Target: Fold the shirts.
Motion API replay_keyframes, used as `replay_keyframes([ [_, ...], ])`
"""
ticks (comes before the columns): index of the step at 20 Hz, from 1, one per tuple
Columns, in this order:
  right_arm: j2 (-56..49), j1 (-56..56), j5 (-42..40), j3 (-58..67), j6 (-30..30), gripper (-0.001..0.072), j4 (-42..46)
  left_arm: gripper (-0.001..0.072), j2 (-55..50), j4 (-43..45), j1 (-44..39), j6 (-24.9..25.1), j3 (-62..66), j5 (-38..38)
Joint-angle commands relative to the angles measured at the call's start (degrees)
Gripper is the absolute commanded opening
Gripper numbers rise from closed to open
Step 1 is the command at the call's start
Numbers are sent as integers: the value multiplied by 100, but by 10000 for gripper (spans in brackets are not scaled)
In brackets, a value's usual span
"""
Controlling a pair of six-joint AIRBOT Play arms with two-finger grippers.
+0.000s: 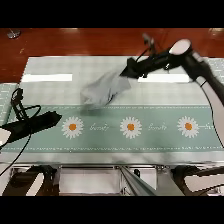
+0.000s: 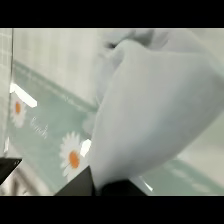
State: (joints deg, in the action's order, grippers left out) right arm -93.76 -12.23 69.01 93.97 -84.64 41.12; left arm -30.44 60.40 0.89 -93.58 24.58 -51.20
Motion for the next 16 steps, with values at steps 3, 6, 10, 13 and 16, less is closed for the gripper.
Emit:
replay_keyframes([
  [3,142,748,1589,2588,-1145,24,1827,25,-4,-4,4,2,0,-26],
  [6,590,1692,2256,2588,-1283,24,1849,25,-4,-2,4,2,0,-52],
  [10,1294,2975,3416,2009,-1307,24,2813,25,-4,-4,4,4,0,-136],
  [13,2135,3869,3515,892,-1307,24,3539,25,-4,-2,4,7,0,-127],
  [16,3075,4876,3368,-317,-1303,23,3943,25,-4,-2,4,186,0,-127],
])
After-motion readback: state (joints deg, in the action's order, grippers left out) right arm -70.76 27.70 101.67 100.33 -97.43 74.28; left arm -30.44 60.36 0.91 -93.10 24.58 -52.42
